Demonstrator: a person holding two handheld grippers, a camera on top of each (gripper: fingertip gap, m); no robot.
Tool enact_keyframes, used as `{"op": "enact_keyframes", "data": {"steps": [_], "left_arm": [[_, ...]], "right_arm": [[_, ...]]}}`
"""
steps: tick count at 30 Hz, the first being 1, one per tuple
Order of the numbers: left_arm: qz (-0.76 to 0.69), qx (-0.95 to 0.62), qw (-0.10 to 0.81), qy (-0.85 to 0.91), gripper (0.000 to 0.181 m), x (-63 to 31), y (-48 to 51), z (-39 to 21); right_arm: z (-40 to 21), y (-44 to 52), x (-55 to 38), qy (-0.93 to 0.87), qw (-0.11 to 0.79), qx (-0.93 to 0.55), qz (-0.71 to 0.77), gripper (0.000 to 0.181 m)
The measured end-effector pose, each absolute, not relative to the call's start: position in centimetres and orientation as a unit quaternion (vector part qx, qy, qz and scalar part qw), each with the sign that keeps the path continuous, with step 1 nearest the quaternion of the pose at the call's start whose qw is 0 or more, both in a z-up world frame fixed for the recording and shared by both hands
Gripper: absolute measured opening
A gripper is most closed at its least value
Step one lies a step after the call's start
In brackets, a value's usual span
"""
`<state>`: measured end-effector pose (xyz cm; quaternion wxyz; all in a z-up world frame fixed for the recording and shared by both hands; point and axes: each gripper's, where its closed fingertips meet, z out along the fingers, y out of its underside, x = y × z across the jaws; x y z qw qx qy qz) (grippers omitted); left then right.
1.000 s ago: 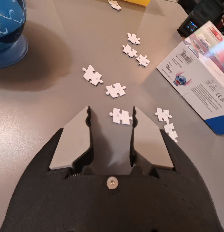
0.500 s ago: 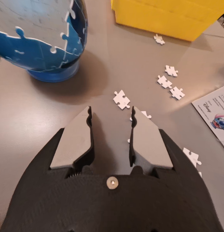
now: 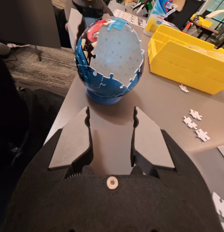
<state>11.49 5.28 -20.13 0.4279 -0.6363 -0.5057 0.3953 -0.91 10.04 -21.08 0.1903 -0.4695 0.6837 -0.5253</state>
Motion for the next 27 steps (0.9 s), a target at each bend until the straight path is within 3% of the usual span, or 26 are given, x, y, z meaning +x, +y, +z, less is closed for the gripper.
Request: {"op": "enact_keyframes", "data": {"steps": [7,12,20,23,27], "left_arm": [[0.366,-0.649,0.407,-0.528,0.109,10.1,5.5,-21.2],[0.356,-0.576,0.493,-0.546,0.098,9.3,5.4,-17.2],[0.313,-0.562,0.453,-0.618,0.112,8.5,6.0,-19.6],[0.291,-0.560,0.454,-0.629,0.110,8.7,6.0,-19.9],[0.343,-0.605,0.403,-0.595,0.111,8.7,5.6,-19.0]], "right_arm": [[-21.7,9.9,1.0,0.696,0.265,-0.478,-0.467,0.094],[-20.9,8.4,2.9,0.693,0.334,-0.455,-0.448,0.096],[-22.1,7.4,4.3,0.714,0.368,-0.457,-0.382,0.097],[-22.0,7.3,4.5,0.716,0.341,-0.455,-0.406,0.097],[-21.7,6.0,4.6,0.689,0.212,-0.491,-0.489,0.101]]}}
